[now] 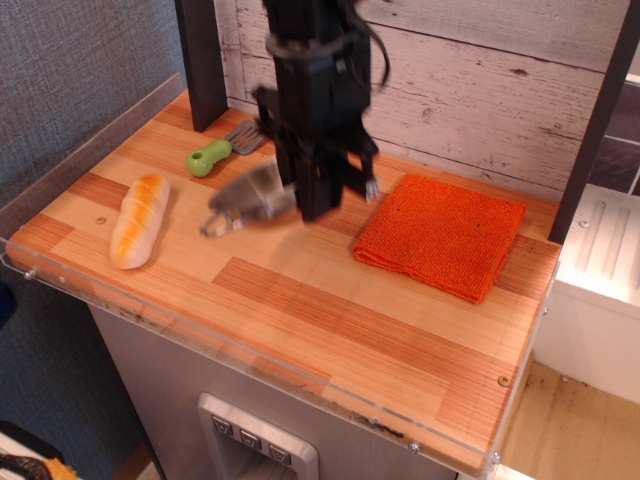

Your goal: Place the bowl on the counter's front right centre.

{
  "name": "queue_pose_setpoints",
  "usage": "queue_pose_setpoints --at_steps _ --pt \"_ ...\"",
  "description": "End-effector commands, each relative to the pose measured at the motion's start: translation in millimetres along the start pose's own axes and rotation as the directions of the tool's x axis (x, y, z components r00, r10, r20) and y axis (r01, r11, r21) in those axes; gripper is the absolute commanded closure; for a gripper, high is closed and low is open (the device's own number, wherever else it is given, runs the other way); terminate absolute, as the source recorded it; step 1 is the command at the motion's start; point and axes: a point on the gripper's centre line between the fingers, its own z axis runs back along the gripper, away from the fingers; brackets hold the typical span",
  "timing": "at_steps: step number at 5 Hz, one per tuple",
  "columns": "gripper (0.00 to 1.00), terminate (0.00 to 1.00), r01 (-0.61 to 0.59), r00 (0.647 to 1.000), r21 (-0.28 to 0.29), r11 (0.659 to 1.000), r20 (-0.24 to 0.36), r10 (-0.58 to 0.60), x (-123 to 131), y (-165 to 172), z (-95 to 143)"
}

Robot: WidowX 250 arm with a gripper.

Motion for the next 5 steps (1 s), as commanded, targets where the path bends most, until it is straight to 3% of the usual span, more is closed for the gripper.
queue_pose_setpoints --at_steps 1,3,5 --pt "1.00 0.00 0.186 0.982 0.075 0.980 -0.048 -0.183 -12 -35 -14" --pt "1.00 0.00 0.355 0.932 0.074 0.932 -0.107 -0.347 -28 -62 -39" --pt "1.00 0.00 0.366 0.927 0.011 0.931 -0.097 -0.363 -32 -61 -54"
